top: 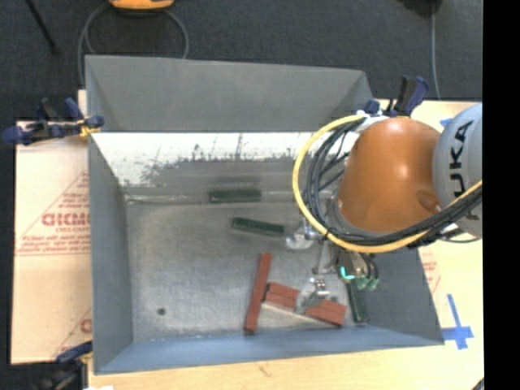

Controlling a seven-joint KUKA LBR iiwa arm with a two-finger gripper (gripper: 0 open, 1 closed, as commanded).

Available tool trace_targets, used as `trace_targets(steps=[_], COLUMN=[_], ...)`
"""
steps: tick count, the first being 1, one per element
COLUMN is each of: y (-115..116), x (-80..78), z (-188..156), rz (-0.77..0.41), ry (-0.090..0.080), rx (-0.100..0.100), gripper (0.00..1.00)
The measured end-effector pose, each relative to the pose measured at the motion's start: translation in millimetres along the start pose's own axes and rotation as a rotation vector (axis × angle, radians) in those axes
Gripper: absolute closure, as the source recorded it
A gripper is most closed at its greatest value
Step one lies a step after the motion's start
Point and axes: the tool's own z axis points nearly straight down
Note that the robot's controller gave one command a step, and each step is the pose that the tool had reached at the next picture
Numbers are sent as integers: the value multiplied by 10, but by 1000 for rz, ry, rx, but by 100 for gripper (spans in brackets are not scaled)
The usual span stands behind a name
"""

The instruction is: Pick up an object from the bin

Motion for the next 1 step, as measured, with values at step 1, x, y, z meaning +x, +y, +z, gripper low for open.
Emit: trace_targets(steps=[1], y=[0], x=[-8], z=[-25], rz=[0], ry=[-5], rx=[0], gripper=[0])
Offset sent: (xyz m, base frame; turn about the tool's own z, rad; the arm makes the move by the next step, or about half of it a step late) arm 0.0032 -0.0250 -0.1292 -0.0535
